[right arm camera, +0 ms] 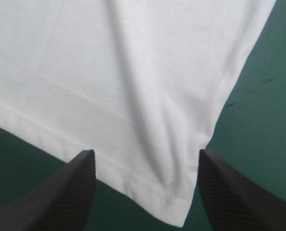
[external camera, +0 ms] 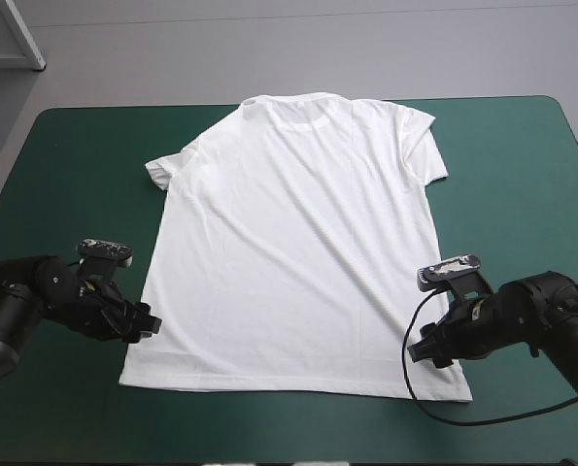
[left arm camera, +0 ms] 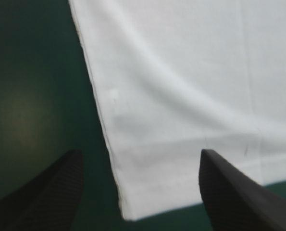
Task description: Fold the cloth
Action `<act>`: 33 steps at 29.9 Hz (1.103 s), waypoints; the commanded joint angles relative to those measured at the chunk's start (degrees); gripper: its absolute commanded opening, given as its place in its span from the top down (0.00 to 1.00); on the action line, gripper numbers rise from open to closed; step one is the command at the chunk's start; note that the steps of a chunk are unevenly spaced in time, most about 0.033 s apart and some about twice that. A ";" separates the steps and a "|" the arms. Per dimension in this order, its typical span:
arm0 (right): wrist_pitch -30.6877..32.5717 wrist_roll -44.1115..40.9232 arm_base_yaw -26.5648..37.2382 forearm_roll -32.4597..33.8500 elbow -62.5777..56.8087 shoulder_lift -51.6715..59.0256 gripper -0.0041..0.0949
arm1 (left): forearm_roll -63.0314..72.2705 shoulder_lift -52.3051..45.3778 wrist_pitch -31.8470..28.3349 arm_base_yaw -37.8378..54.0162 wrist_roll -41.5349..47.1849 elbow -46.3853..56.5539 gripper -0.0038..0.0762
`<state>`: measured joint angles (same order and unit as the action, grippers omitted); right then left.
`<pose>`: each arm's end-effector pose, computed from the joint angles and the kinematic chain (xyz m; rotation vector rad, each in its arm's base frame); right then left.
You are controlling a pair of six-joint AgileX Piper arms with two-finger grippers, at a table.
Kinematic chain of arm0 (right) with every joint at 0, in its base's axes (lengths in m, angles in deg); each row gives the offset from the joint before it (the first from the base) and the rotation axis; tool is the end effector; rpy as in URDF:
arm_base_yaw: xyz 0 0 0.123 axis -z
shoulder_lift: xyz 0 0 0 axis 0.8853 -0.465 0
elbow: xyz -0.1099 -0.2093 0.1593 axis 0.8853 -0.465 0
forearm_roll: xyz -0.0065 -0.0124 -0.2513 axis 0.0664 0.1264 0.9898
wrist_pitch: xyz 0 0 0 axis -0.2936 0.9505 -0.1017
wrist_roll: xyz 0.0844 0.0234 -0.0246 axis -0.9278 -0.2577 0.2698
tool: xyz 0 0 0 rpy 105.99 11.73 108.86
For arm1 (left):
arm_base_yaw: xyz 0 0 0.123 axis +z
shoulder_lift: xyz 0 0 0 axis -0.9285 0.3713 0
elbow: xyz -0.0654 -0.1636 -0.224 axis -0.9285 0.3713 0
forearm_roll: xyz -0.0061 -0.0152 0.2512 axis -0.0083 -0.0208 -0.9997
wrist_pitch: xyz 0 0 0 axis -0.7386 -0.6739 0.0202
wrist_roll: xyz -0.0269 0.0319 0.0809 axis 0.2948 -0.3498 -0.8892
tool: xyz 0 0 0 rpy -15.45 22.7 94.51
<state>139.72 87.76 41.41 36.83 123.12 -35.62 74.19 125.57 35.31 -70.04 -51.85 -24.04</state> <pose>0.1656 0.0757 0.2804 -0.5295 2.7617 0.2703 0.1932 -0.0202 0.2758 0.3753 2.8267 -0.1843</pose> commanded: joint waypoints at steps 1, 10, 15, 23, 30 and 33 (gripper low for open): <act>-4.48 -0.56 -0.11 -0.34 1.20 1.04 0.26 | 1.02 -1.27 -9.36 -0.12 0.44 -1.29 0.31; -6.90 -2.44 -0.11 -0.34 1.20 1.04 0.26 | 1.02 6.12 -24.79 -0.12 1.01 -10.45 0.31; -6.19 -3.89 -0.11 -0.34 1.20 1.04 0.26 | 1.65 14.83 -26.46 -0.12 1.05 -21.74 0.31; -8.52 -4.36 -0.11 -1.21 1.20 1.09 0.31 | 6.56 28.20 -26.38 -0.12 0.82 -31.99 0.31; -16.12 -6.00 0.11 -0.38 1.55 1.09 0.31 | 5.72 37.81 -29.38 -0.12 0.40 -32.61 0.31; -17.78 -7.27 0.11 0.17 3.15 1.09 0.31 | 5.93 40.61 -30.52 -0.12 0.15 -32.61 0.32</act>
<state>126.16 81.43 41.41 36.67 123.41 -35.62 79.04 167.24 8.15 -70.04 -51.66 -54.81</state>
